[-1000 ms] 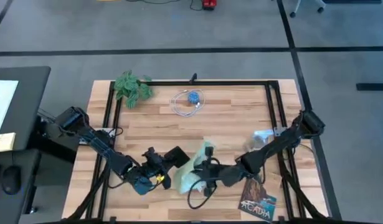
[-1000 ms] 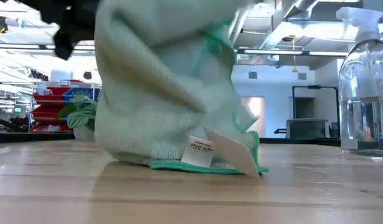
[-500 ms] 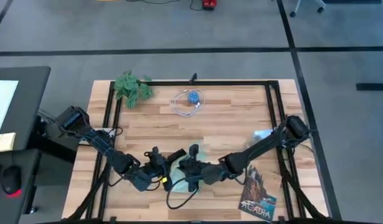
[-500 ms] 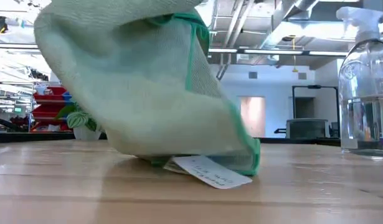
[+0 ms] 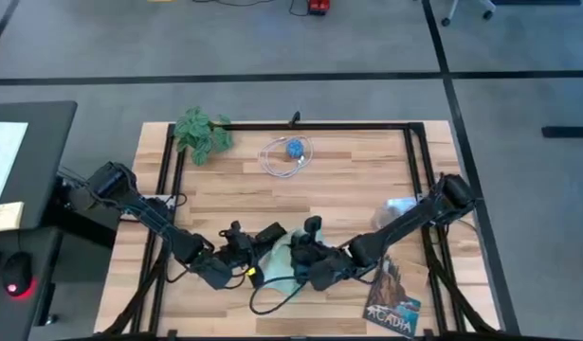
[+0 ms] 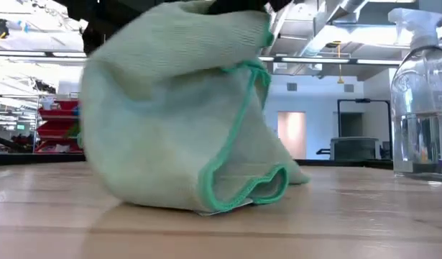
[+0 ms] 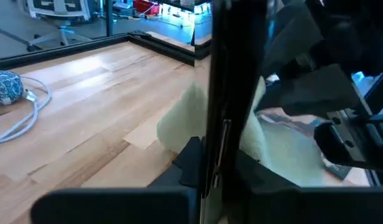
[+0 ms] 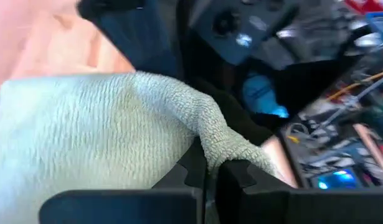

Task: Apply microfiber cloth
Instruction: Wipe the back of the phone with the light green microfiber cloth

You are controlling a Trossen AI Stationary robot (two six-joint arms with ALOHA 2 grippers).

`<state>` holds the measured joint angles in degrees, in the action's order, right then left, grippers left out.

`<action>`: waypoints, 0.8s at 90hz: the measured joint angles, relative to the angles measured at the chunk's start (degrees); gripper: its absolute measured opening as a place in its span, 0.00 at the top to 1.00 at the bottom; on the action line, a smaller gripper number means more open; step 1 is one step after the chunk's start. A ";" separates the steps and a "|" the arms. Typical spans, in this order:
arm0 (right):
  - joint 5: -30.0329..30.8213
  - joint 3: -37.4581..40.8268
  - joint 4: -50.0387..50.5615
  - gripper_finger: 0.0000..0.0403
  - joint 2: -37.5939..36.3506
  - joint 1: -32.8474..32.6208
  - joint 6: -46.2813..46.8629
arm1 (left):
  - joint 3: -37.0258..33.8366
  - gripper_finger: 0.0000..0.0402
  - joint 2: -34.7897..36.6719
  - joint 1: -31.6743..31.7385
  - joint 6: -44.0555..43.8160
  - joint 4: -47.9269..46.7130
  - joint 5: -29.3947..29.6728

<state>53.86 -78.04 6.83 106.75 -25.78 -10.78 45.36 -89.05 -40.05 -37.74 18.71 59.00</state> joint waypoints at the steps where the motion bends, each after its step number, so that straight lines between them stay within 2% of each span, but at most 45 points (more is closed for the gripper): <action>1: 0.23 0.00 -0.22 1.00 -0.23 -0.02 -0.20 | 0.00 0.97 0.03 0.00 -0.16 -0.05 0.00; 9: 1.93 0.02 -3.14 1.00 -2.43 -0.02 -2.10 | 0.02 0.97 0.03 -0.02 -0.69 -0.15 -0.53; 17: 4.29 -0.03 -7.02 1.00 -3.72 0.30 -4.68 | 0.39 0.97 -0.03 -0.52 0.24 0.19 -5.21; 25: 4.25 -0.02 -10.02 1.00 -3.99 0.41 -6.85 | 0.35 0.97 -0.03 -0.61 0.29 -0.07 -4.70; 30: 1.87 -0.02 -10.11 1.00 -4.05 -0.12 -7.13 | 0.31 0.97 -0.03 -0.50 0.28 -0.33 -3.59; 36: -0.10 -0.04 -8.04 1.00 -3.92 -0.84 -6.96 | 0.31 0.97 -0.03 -0.48 0.28 -0.43 -2.81; 46: 3.81 0.00 -1.87 1.00 -3.46 -2.24 -5.15 | 0.28 0.97 -0.03 -0.71 0.19 -0.61 -2.53; 58: 3.76 0.00 4.48 1.00 -3.59 -4.81 -1.17 | 0.22 0.97 -0.03 -0.52 -1.21 -1.23 1.38; 72: -4.89 0.00 8.98 1.00 -3.57 -7.56 3.14 | 0.22 0.97 -0.05 -0.47 -1.07 -1.17 2.67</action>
<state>48.97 -78.04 15.80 103.18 -33.34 -7.64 45.58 -89.10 -40.53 -38.81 17.54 61.67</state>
